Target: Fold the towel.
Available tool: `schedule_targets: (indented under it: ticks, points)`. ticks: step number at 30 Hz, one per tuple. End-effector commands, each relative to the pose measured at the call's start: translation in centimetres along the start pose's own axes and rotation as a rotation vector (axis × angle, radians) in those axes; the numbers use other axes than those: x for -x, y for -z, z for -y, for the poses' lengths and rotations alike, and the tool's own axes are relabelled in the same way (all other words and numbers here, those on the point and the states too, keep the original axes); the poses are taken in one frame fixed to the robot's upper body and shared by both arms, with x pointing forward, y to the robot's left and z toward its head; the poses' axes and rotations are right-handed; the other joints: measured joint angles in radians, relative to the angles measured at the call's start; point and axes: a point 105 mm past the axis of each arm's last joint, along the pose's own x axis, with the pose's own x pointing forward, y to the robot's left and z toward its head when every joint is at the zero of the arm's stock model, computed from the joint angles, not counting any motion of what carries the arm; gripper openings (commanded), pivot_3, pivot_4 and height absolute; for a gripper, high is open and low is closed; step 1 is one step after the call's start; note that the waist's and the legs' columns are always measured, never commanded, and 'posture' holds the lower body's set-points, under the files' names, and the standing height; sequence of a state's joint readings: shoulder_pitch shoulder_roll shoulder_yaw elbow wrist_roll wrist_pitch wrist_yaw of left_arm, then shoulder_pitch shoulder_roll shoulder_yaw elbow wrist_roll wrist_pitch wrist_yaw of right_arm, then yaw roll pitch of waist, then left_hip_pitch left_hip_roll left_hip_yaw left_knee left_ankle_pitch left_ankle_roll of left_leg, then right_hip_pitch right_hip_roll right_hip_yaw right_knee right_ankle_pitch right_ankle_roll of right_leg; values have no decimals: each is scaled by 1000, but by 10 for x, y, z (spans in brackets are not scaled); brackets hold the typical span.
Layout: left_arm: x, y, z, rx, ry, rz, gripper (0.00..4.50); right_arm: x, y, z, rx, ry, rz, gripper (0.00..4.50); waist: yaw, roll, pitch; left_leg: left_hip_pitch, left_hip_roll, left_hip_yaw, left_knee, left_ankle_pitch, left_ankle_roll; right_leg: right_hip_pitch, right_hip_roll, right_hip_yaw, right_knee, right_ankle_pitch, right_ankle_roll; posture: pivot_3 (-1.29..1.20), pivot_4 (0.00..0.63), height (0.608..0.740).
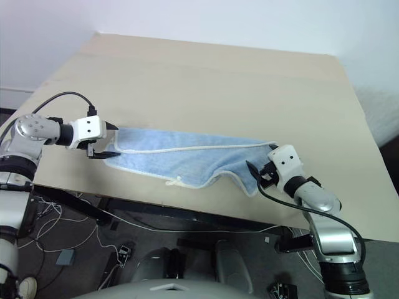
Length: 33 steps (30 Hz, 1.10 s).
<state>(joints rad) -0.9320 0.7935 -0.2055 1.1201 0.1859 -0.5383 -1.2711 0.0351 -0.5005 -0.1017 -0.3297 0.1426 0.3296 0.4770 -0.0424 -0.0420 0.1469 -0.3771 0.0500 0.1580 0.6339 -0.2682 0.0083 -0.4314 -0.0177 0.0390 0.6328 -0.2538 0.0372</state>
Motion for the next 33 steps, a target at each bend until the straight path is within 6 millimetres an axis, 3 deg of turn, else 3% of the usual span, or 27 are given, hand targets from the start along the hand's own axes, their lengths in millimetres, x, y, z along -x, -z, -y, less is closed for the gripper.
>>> schedule_targets:
  ticks: [1,7,9,22,29,33]
  points:
    - [1,-7,-2,-34,35,6,4493,4,-14,-1,21,19,47,4495,0,0,0,0,0,0,0,0,0,0,0,0,0,0,0,0,150,722]
    - [-10,-6,1,-19,37,-5,4493,4,-14,-5,13,23,49,4495,0,0,0,0,0,0,0,0,0,0,0,0,0,0,0,0,150,722]
    - [-13,-6,1,-13,33,-3,4129,5,-15,-6,12,25,52,4500,1,1,-1,0,0,0,1,0,0,0,0,0,0,0,1,0,150,722]
    - [-11,-10,-10,40,-70,57,38,10,-20,-4,25,30,52,4500,-1,0,-2,1,0,0,4,-1,2,2,0,0,3,1,2,0,150,722]
    - [-1,-19,-19,189,-94,187,38,9,-23,-1,80,28,46,4500,-1,0,-2,0,0,0,5,-1,2,2,0,-1,3,1,2,0,150,722]
    - [13,-22,-30,264,-142,245,38,6,-33,18,242,63,30,4500,-3,1,-2,-1,1,-1,8,-2,3,1,1,-1,4,1,2,0,150,722]
